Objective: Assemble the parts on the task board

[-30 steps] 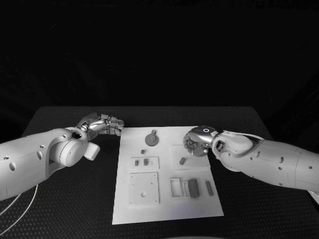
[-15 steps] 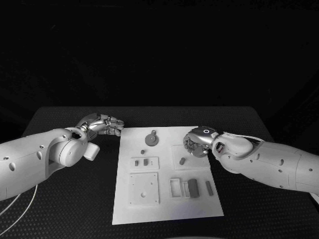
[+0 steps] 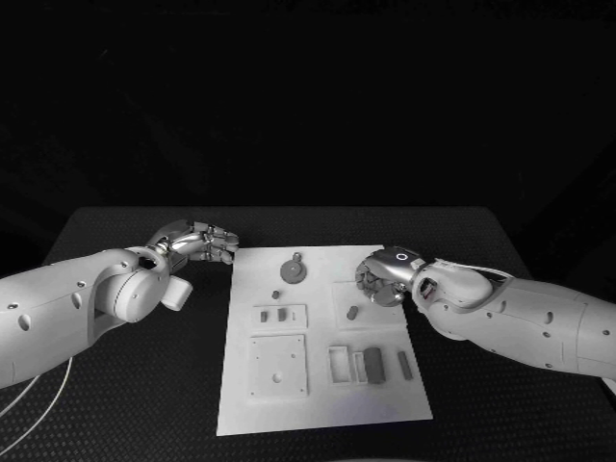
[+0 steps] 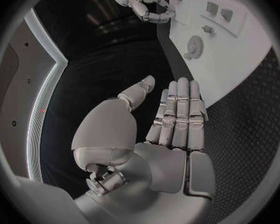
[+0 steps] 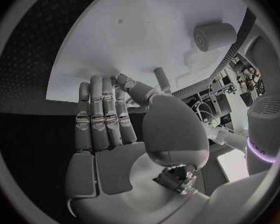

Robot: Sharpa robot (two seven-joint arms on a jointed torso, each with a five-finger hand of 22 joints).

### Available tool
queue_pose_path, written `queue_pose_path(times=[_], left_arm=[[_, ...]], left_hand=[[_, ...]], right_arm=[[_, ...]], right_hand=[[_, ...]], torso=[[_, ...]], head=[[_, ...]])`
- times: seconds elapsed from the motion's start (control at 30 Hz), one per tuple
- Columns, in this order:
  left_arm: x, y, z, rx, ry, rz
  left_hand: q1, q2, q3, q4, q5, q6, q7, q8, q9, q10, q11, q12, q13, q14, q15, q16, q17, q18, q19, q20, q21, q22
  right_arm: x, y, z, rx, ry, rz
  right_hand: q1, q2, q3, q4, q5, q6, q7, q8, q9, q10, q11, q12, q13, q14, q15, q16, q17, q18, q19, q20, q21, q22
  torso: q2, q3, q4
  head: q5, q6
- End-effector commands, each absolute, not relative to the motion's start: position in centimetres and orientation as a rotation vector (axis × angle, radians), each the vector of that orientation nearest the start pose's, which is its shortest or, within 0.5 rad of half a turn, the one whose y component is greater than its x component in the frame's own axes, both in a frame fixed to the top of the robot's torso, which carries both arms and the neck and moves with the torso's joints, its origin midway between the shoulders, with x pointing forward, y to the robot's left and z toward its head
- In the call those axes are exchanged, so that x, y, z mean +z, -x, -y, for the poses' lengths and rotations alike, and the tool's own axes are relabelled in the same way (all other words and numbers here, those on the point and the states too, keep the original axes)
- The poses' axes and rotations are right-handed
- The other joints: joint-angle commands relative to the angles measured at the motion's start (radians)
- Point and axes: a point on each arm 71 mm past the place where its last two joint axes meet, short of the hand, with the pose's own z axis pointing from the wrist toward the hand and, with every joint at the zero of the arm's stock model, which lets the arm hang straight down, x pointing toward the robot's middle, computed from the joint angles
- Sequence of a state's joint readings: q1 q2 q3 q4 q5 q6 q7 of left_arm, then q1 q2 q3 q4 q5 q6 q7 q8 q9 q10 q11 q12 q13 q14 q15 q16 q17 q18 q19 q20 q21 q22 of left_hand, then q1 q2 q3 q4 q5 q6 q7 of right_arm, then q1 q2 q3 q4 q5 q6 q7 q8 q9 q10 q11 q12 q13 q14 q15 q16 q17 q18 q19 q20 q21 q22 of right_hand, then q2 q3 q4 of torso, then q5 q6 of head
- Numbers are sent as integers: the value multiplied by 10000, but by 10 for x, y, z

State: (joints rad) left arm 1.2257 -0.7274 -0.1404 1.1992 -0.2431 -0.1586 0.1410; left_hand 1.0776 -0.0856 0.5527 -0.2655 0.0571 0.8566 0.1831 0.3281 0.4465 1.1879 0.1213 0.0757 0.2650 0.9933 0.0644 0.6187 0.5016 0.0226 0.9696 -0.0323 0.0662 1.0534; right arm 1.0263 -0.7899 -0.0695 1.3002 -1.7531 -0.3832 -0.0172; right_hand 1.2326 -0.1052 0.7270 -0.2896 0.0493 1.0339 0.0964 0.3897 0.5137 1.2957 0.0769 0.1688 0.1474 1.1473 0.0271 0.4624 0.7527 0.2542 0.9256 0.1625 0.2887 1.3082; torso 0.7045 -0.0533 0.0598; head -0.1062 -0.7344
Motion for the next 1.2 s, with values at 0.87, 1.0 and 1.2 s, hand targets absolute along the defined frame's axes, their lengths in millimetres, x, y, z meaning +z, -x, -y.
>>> queue_pose_path(times=[0.87, 1.0, 1.2], left_arm=[[-232, -532, -241, -11977, 9718, -17815], [-232, -532, -241, -11971, 9723, -17814], [-232, -532, -241, -11997, 9713, -17843]], left_hand=[[18, -78, -57, -23, 12, -98, -3, -8, 2, -77, -11, -44, 17, 64, 4, -85, 48, -55, 70, -3, 34, -28], [16, -80, -58, -22, 13, -101, -2, -9, 1, -80, -10, -45, 18, 64, 4, -89, 53, -56, 70, -3, 32, -31], [17, -81, -59, -22, 13, -105, -1, -9, 1, -83, -9, -45, 20, 65, 3, -94, 61, -57, 71, -4, 30, -35]], right_arm=[[-274, -473, 236, 5277, 3332, -17353], [-269, -473, 236, 5309, 3350, -17294], [-264, -473, 238, 5347, 3314, -17263]], right_hand=[[69, -20, 31, -9, 9, 86, 14, 24, 44, 33, -47, 30, 78, 71, -22, 21, 45, 76, 53, -3, 67, 216], [64, -21, 28, -9, 9, 86, 14, 23, 48, 34, -48, 28, 84, 73, -22, 17, 51, 76, 55, -3, 67, 216], [59, -23, 25, -9, 9, 86, 15, 22, 54, 35, -48, 26, 91, 75, -22, 11, 58, 76, 55, -2, 68, 215]], torso=[[3, -8, 3], [0, -10, -9], [-1, -10, 0]], head=[[-27, -10], [-34, -12], [-56, -17]])
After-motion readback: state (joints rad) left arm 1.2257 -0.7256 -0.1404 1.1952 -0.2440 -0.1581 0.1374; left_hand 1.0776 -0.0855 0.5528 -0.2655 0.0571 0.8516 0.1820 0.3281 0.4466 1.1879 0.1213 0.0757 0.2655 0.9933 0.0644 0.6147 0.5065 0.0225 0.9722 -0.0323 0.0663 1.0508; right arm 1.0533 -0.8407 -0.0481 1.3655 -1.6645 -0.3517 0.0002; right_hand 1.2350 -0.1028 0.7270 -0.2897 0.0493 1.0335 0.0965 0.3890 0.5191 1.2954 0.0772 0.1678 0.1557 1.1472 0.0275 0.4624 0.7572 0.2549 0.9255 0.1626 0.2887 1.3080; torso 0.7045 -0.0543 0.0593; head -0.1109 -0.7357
